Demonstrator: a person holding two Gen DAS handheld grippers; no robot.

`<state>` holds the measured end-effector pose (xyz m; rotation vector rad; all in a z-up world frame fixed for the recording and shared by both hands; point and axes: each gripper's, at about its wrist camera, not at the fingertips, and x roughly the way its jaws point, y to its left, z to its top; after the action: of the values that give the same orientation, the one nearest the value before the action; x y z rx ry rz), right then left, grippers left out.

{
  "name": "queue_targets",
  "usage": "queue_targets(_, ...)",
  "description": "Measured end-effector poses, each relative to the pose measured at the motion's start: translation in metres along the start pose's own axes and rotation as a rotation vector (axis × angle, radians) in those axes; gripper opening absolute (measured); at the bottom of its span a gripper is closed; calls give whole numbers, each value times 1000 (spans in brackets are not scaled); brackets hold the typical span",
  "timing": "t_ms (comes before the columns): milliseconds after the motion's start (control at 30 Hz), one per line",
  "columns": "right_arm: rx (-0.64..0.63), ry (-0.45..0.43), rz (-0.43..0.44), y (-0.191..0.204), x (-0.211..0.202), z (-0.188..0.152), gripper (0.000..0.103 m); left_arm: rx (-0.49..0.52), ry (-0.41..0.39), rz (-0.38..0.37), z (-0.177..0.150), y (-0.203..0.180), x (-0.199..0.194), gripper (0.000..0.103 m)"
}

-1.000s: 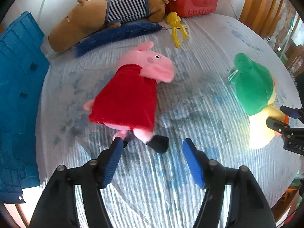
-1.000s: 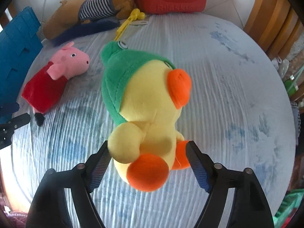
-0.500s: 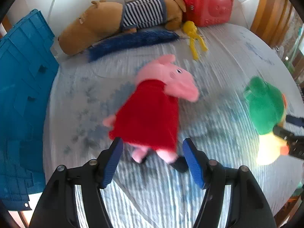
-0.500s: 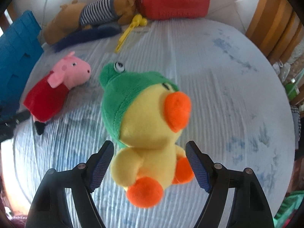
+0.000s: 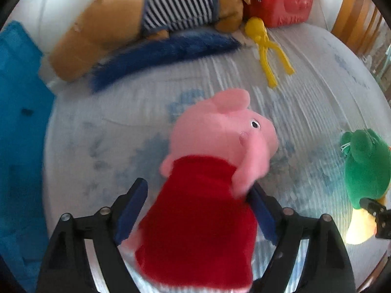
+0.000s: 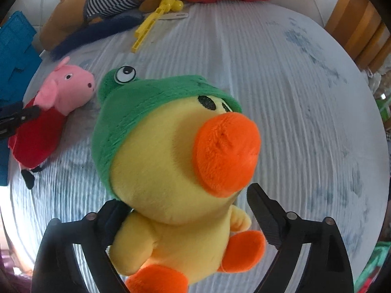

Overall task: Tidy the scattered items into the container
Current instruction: 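Lift the pig plush with the left tool while the right tool lifts the duck, then carry the pig plush with the left tool while the right tool carries the duck to the crate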

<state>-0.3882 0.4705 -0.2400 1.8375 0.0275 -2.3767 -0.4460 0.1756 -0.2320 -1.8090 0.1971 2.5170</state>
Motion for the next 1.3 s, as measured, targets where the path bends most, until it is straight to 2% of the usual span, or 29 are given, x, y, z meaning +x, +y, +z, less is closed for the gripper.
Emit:
queue_targets(100,-4,23,12,2,9,0,96,-1,48,-10,0,-7,23,84)
queue_targets(167,-12,39,12,7,17,0,96,-1,28,0,-5,-9,24,78)
queue_targets(233,-18,50,5,11,24,1,93,-10,22,-5,-10,-6,19,72)
queue_targets(300,-28,46,-8,16,25,2,90,-18,24,-10,-18,-4,12,70)
queue_targets(433,-47,31,-14,23,16,-2,83,-35,43,-17,-39,-1,-2,69)
queue_targets(600,-60,-9,-18,33,-8,-15,82,-51,56,-31,-68,1,-26,69)
queue_targets(900,-110,-100,4,62,-62,-46,81,-94,-43,-23,-109,8,-92,69)
queue_targets(1167,-228,-203,72,103,-101,-64,82,-185,-147,45,-157,33,-154,69)
queue_targets(1300,-311,-225,109,135,-111,-77,82,-243,-159,84,-187,51,-175,69)
